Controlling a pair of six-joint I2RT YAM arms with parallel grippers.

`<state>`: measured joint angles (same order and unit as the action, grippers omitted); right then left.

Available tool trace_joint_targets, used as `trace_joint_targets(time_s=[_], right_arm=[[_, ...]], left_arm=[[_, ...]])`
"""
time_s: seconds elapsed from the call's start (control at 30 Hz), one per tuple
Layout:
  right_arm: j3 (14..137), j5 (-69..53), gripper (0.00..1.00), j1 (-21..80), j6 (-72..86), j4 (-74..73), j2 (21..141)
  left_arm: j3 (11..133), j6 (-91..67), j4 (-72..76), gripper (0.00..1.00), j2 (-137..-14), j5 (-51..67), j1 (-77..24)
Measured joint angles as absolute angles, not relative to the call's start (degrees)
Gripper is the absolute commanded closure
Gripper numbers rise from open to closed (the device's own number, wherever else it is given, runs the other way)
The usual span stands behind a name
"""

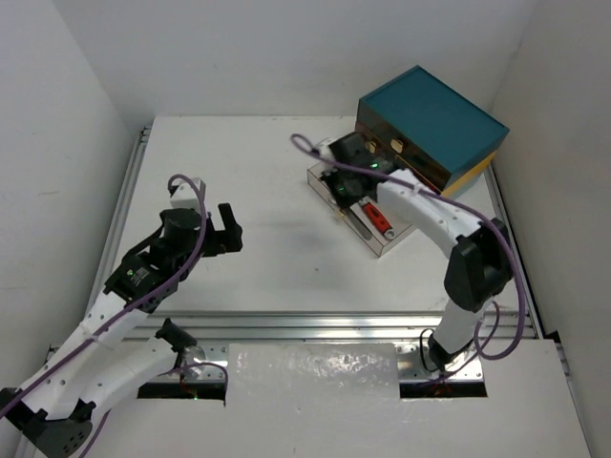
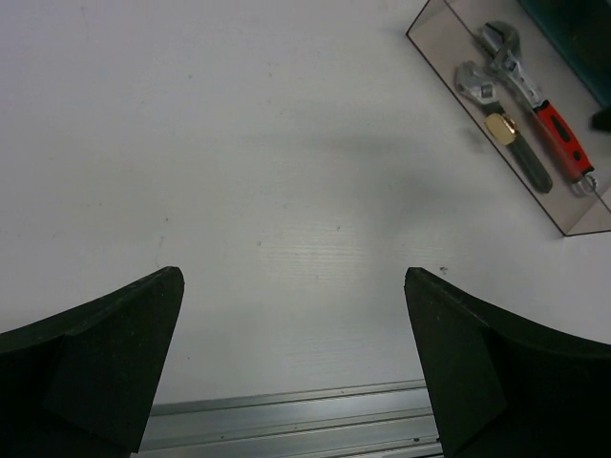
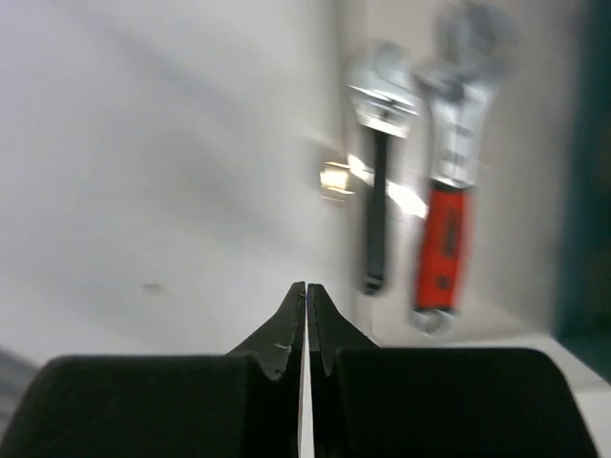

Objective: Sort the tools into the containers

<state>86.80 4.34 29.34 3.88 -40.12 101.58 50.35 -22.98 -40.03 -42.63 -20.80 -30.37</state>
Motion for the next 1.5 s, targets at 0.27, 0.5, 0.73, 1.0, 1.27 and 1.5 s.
trace_joint_targets(time_s=[0.27,0.5,0.73,1.0,1.27,1.5], right_arm=[[89.91,13.15,1.0,40.86,6.07,-35.9,117.75],[98.48,31.66,1.0,37.58,5.52,-40.32,131.81],[101.82,41.47,1.0,36.84,2.33,-39.33,134.85],[100.86,44.91,1.0,31.46,-3.81,-33.98,135.22],[100.84,50.41,1.0,25.65,-14.9,-24.36,135.57],[100.84,53.08,1.0,24.77,-22.15,-18.24,138.89]], left_arm=[[50.15,-22.98,-39.59,0.0,-40.4,-20.97,-30.37],[49.69,-22.98,-39.35,0.0,-39.97,-20.93,-30.37],[49.65,-22.96,-38.81,0.0,-38.28,-20.86,-30.37],[49.65,-22.94,-38.79,0.0,-37.47,-20.53,-30.37],[49.36,-22.9,-38.63,0.0,-36.73,-20.32,-30.37],[49.36,-22.76,-38.52,0.0,-36.21,-20.23,-30.37]])
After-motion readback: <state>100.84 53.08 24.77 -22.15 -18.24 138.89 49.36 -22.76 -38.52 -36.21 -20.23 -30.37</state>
